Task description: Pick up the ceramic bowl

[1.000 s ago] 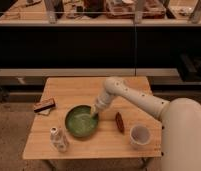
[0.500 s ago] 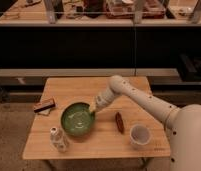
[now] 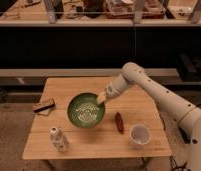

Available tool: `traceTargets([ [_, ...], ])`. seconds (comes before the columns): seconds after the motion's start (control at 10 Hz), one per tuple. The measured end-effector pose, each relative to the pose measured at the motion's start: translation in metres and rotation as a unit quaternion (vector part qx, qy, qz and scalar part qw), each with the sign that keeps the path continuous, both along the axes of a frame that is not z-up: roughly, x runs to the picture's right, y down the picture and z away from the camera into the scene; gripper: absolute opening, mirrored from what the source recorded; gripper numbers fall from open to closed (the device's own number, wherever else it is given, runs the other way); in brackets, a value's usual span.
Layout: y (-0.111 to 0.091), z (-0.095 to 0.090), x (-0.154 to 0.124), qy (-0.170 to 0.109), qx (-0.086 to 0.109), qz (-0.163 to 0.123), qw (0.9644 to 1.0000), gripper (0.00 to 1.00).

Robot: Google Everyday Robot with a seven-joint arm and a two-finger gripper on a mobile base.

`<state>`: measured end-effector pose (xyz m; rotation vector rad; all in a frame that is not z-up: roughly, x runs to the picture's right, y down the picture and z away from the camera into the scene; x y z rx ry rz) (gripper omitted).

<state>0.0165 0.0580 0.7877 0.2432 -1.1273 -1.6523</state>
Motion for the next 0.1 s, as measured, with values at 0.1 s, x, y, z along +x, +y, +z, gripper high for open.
traceTargets([
  [0.1,-0.0063,-0.0055,0.0057,-0.002,0.001,-0.003,1.0000,0.00],
])
